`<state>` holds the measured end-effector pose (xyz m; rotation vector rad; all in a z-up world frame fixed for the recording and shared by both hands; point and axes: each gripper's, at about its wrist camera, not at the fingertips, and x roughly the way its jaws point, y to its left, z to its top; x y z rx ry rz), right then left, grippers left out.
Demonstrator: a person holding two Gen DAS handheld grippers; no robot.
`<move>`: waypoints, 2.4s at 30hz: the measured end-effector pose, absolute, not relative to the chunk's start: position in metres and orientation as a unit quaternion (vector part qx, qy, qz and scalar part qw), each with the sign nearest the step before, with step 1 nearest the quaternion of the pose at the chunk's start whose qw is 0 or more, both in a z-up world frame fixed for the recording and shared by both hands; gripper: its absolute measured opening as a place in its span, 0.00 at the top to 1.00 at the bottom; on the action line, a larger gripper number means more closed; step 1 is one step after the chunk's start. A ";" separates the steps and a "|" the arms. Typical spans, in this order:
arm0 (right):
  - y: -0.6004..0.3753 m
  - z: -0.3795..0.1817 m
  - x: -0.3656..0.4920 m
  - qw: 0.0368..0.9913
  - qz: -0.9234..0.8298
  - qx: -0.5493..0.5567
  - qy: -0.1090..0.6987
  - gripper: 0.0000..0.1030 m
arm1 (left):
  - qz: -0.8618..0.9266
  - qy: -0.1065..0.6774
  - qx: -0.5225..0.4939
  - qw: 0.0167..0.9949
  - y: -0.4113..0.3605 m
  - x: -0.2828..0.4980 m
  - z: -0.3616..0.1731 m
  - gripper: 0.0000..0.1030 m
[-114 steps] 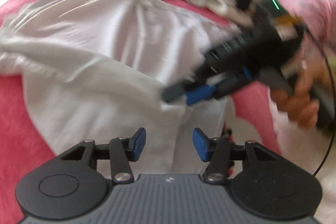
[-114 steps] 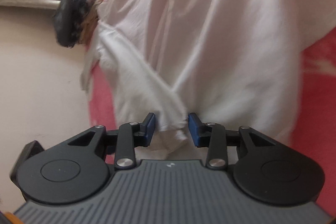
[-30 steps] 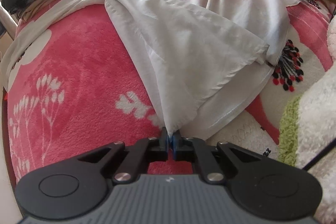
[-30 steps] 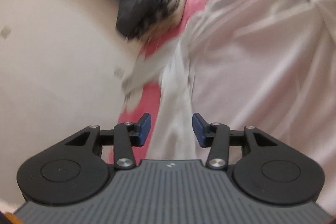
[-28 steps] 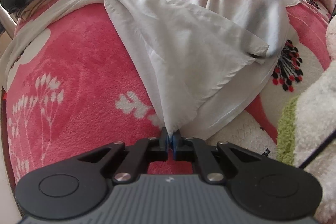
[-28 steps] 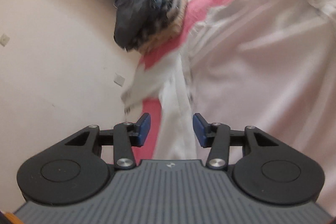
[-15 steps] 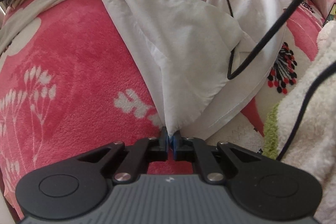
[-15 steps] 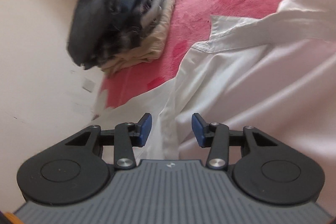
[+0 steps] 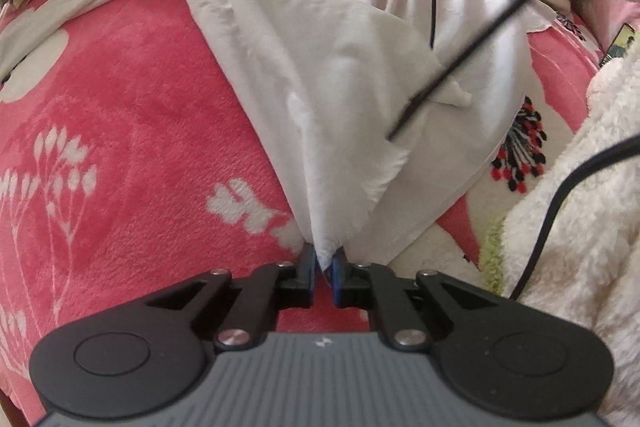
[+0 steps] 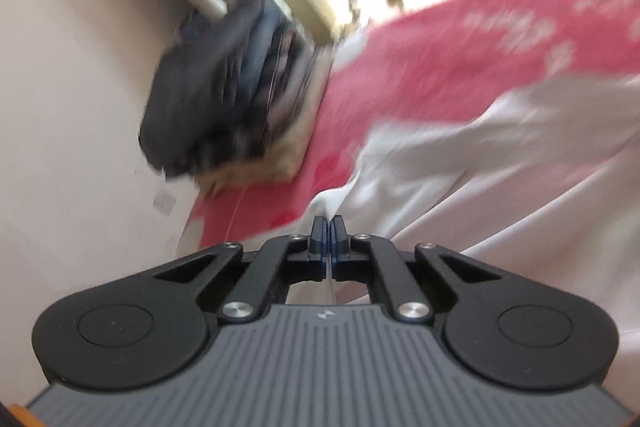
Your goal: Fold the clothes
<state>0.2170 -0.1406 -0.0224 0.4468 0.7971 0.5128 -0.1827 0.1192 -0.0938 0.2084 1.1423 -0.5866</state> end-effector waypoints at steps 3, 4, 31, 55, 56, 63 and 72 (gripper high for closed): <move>-0.173 -0.010 0.206 0.881 0.216 0.211 0.365 1.00 | -0.280 0.530 0.100 0.794 0.120 -0.178 -0.095 0.93; -0.181 -0.010 0.203 0.883 0.206 0.210 0.366 1.00 | -0.282 0.529 0.102 0.794 0.120 -0.177 -0.096 0.93; -0.276 -0.044 -0.013 0.751 0.267 0.319 0.512 0.88 | -0.247 0.505 0.158 0.812 0.098 -0.186 -0.102 0.87; -0.244 -0.062 -0.066 0.812 0.202 0.250 0.487 1.00 | -0.211 0.476 0.175 0.835 0.106 -0.209 -0.100 0.85; -0.251 -0.063 -0.069 0.811 0.197 0.255 0.488 1.00 | -0.210 0.476 0.175 0.836 0.106 -0.208 -0.100 0.85; -0.220 -0.083 -0.055 0.795 0.247 0.234 0.502 0.82 | -0.201 0.478 0.177 0.836 0.103 -0.209 -0.101 0.85; -0.158 -0.101 -0.040 0.783 0.290 0.154 0.528 0.72 | -0.201 0.483 0.177 0.834 0.104 -0.205 -0.103 0.85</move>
